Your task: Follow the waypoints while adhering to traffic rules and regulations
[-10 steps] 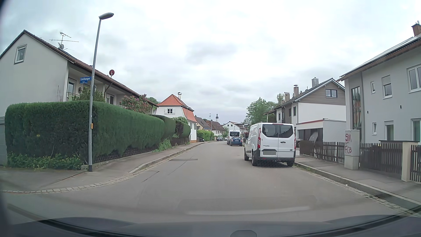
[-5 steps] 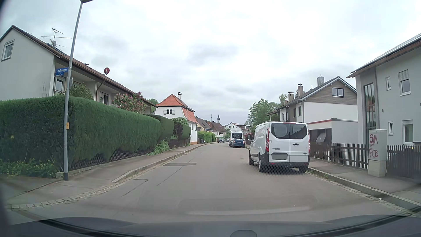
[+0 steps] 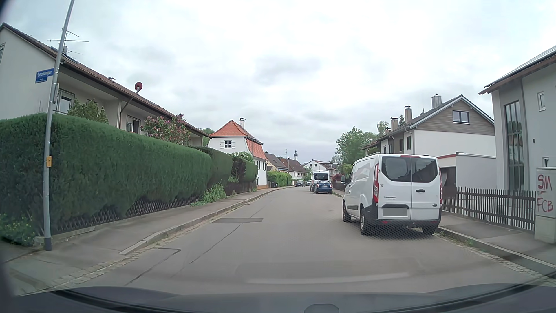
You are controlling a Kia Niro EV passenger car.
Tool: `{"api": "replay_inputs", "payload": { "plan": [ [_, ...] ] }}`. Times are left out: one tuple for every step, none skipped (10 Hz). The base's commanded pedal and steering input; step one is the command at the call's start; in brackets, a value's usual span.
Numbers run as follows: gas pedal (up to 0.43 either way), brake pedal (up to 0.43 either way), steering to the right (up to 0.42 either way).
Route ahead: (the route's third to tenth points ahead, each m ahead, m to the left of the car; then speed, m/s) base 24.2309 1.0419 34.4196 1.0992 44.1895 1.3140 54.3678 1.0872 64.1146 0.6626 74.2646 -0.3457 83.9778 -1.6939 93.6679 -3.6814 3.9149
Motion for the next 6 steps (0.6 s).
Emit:
{"api": "replay_inputs", "payload": {
  "plan": [
    [0.087,0.000,-0.030],
    [0.087,0.000,-0.031],
    [0.087,0.000,-0.030],
    [0.098,0.000,-0.028],
    [0.098,0.000,-0.024],
    [0.098,0.000,-0.019]
  ]
}}
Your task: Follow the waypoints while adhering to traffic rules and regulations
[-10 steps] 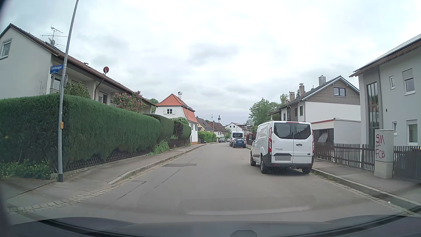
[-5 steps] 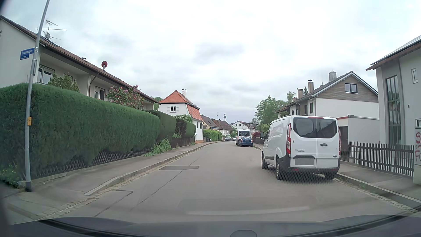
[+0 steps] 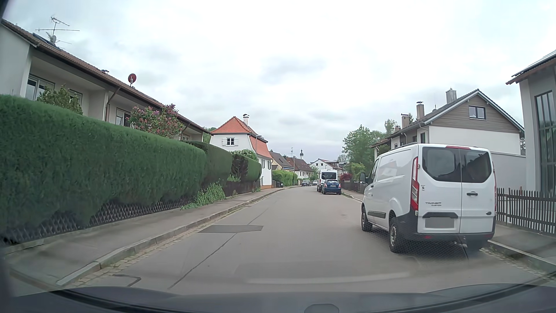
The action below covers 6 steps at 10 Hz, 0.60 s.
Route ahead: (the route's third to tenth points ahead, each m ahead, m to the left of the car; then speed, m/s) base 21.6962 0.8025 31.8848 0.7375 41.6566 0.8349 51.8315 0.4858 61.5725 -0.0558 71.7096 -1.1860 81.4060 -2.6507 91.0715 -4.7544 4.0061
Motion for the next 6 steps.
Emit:
{"api": "replay_inputs", "payload": {
  "plan": [
    [0.098,0.000,-0.011],
    [0.098,0.000,-0.005],
    [0.098,0.000,-0.001],
    [0.098,0.000,0.001],
    [0.098,0.000,0.000],
    [0.087,0.000,0.001]
  ]
}}
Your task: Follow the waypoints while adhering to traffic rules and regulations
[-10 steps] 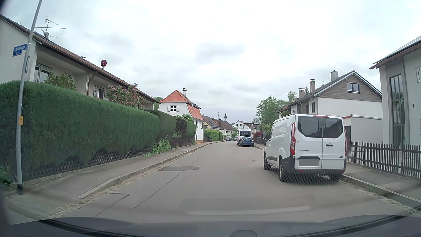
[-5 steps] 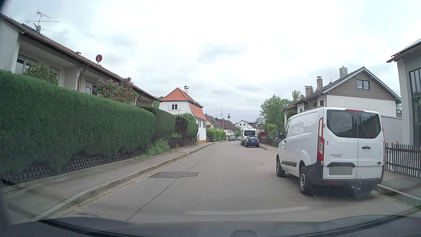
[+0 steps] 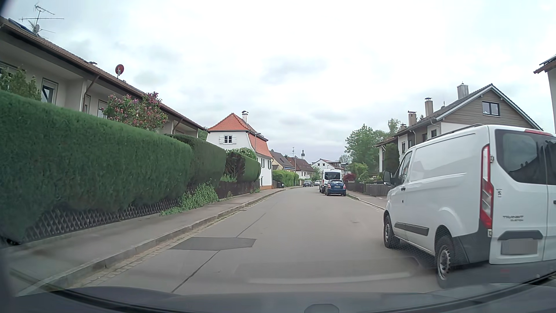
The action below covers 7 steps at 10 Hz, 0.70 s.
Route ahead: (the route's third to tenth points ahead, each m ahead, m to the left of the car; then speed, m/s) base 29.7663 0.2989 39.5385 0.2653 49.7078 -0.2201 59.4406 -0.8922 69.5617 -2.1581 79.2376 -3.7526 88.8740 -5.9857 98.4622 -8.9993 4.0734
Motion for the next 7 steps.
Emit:
{"api": "replay_inputs", "payload": {
  "plan": [
    [0.087,0.000,0.002],
    [0.087,0.000,0.003],
    [0.087,0.000,0.004],
    [0.087,0.000,0.005],
    [0.087,0.000,0.007],
    [0.087,0.000,0.007],
    [0.087,0.000,0.007]
  ]
}}
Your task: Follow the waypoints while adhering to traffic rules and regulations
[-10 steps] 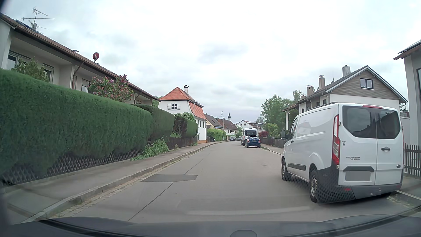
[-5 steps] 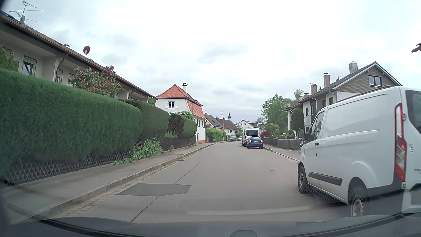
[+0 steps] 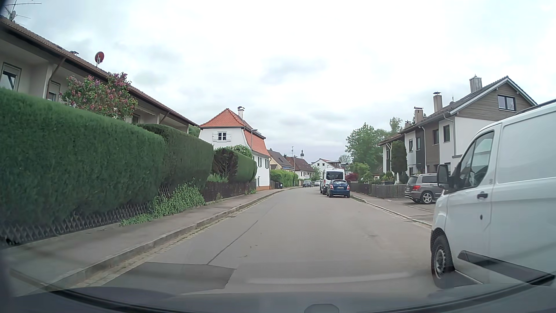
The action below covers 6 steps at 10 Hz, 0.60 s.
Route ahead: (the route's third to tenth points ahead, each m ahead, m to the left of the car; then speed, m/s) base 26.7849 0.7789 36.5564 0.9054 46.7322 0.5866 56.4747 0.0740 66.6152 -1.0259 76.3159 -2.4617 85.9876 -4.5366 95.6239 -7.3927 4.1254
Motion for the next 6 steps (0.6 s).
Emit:
{"api": "replay_inputs", "payload": {
  "plan": [
    [0.087,0.000,0.008],
    [0.098,0.000,0.008],
    [0.110,0.000,0.009],
    [0.110,0.000,0.011],
    [0.110,0.000,0.015],
    [0.110,0.000,0.018]
  ]
}}
